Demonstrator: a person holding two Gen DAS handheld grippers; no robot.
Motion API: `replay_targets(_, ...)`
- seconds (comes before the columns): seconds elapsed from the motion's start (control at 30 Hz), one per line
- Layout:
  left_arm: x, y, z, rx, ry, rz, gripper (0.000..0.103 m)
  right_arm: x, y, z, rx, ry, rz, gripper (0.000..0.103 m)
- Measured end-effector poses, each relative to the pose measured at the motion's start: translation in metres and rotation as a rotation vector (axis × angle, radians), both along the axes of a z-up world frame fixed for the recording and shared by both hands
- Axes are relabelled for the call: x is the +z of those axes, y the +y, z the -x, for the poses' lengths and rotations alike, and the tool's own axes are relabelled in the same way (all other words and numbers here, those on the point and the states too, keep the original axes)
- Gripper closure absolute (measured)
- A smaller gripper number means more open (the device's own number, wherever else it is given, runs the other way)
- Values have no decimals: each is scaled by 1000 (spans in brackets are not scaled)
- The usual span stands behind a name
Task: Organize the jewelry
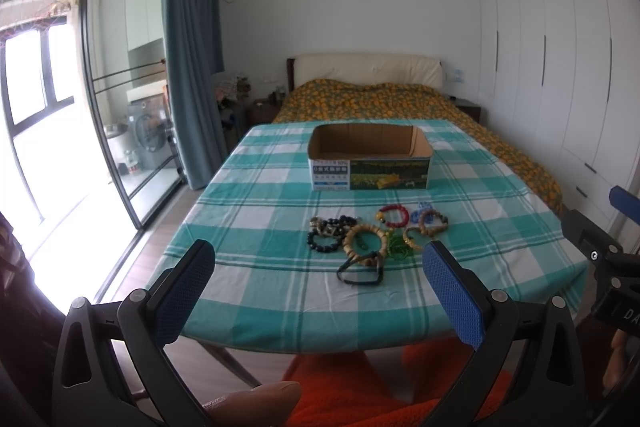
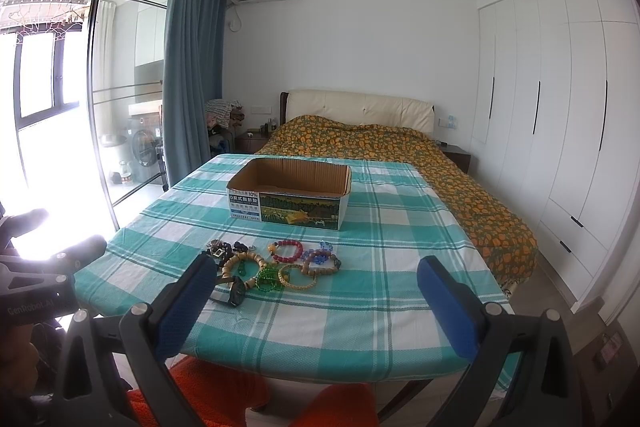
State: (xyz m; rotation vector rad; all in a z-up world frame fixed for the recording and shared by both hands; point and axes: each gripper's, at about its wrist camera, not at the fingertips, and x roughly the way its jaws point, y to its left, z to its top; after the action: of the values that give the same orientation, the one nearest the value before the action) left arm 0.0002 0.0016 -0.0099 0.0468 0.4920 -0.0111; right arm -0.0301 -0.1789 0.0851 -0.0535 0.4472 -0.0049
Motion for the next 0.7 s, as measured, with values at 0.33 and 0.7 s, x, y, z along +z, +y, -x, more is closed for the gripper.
replay_targets(0.33, 0, 0, 0, -1, 2, -2, 0, -4, 1, 2, -1, 1, 0, 1)
replay_targets(0.7, 0, 0, -1, 0, 2, -3, 0, -3, 1, 1, -1, 3, -1, 1)
